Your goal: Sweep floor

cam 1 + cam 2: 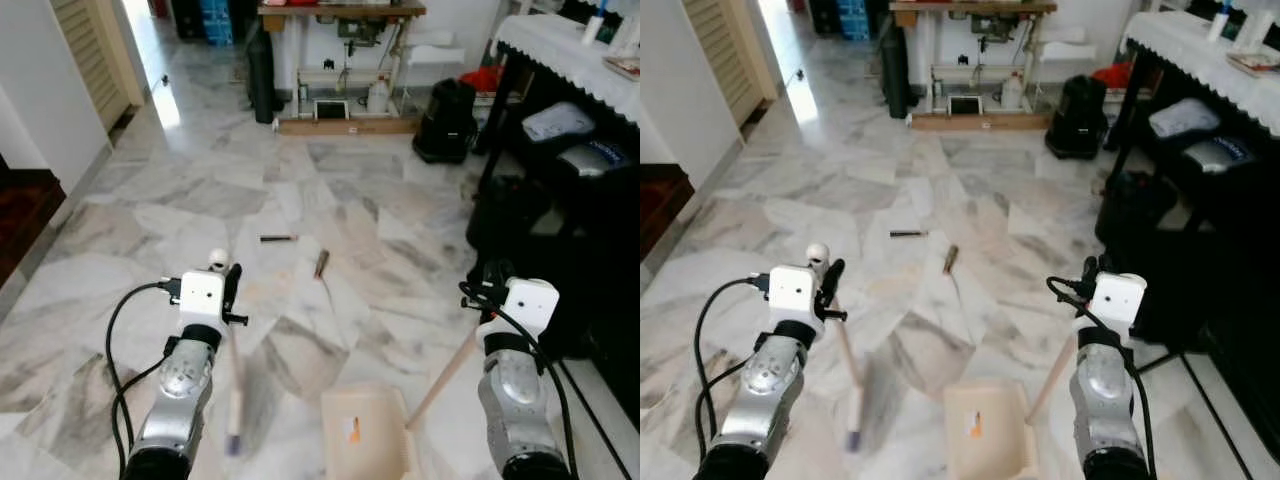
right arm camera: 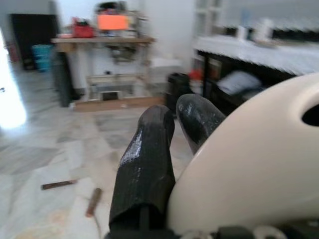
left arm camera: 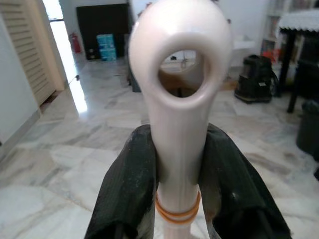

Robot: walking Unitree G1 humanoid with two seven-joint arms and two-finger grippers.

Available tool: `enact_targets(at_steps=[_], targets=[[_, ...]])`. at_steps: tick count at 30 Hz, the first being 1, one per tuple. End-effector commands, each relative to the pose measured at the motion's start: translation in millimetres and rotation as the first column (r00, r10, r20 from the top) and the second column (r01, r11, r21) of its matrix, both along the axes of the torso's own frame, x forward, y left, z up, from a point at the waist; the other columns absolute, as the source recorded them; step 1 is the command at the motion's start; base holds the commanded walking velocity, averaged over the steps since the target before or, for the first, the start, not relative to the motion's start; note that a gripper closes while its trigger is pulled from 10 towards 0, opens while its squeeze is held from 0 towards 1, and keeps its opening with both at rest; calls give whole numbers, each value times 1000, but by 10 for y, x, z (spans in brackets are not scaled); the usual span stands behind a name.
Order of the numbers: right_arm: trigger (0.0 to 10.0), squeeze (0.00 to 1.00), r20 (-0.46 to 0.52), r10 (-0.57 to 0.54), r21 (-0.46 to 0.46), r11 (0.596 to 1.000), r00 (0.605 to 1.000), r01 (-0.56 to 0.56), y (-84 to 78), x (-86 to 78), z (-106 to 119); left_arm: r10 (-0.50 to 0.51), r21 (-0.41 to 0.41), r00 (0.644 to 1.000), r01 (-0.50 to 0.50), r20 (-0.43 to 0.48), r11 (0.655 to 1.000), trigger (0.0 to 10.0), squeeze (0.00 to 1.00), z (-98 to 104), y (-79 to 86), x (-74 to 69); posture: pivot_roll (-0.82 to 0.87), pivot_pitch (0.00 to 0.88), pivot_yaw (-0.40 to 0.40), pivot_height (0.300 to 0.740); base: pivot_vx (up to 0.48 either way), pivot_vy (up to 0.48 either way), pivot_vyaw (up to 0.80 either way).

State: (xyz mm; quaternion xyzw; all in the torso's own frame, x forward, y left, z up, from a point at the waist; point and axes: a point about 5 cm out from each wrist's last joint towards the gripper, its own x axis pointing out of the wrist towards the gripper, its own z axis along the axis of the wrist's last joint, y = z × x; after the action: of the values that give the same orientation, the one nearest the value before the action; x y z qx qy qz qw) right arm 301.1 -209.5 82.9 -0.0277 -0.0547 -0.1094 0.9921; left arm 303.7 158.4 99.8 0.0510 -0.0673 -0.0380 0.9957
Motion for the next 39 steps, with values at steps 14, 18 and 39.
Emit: enact_targets(at_steps=[14, 18, 39], targets=[[10000, 0, 82, 34, 4, 999, 996, -34, 88, 70, 170, 9, 26, 999, -10, 38, 1000, 10000, 0, 69, 47, 22, 20, 0, -24, 740, 348, 0, 57], [10000, 0, 84, 35, 5, 999, 996, -36, 101, 69, 171, 2, 30, 999, -3, 38, 1000, 10000, 0, 69, 44, 29, 19, 0, -21, 740, 348, 0, 0], [10000, 0, 91, 25, 15, 1000, 996, -27, 103, 79, 171, -24, 27, 999, 22, 49, 999, 10000, 0, 106, -7, 119, -9, 0, -4, 740, 348, 0, 0]])
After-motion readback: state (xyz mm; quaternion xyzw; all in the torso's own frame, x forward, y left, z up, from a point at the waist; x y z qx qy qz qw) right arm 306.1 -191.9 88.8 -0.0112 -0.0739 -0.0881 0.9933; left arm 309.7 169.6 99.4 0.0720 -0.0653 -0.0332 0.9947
